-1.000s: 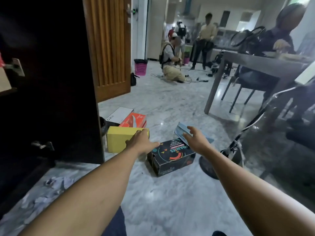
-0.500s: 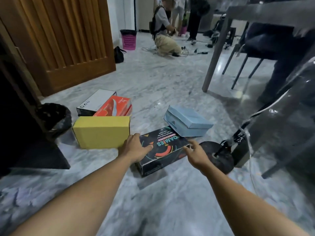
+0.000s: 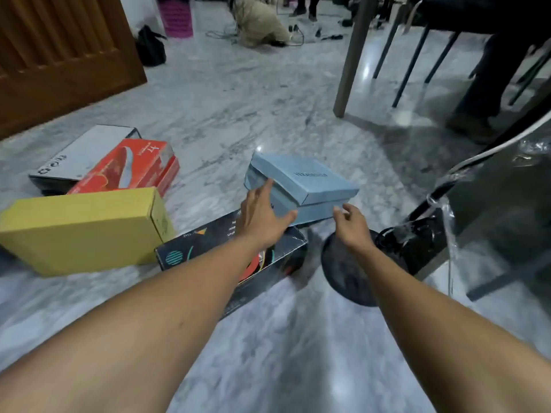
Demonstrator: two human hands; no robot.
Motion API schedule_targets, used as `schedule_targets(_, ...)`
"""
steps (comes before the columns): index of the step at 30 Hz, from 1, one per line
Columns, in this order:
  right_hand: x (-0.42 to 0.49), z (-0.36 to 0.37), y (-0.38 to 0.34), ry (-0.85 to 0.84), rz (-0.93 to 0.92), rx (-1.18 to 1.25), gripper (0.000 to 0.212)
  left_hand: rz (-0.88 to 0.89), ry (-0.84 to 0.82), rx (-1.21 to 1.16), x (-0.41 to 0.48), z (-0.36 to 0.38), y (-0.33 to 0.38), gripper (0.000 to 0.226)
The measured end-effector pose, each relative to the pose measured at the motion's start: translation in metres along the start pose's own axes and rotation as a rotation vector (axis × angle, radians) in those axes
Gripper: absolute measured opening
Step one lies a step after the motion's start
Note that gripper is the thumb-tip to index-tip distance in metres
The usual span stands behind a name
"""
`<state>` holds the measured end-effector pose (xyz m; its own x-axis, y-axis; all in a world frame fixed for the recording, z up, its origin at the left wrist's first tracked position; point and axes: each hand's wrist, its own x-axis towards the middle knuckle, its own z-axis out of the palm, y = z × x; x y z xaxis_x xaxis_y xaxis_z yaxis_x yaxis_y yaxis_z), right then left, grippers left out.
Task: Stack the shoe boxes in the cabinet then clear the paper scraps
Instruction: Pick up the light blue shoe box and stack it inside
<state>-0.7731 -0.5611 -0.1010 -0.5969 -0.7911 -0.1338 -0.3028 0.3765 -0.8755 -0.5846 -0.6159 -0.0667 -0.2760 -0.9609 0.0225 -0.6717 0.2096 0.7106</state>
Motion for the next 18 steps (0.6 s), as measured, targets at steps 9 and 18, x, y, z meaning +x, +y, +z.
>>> schedule_targets(9, 0.077, 0.009, 0.004, -0.038, -0.016, 0.130, 0.062, 0.001, 0.037, 0.086, 0.067, 0.070, 0.018, 0.093)
schedule_targets(18, 0.089, 0.009, 0.009, -0.032, -0.005, 0.236, 0.094, 0.111, 0.166, -0.116, 0.062, 0.057, -0.004, 0.056)
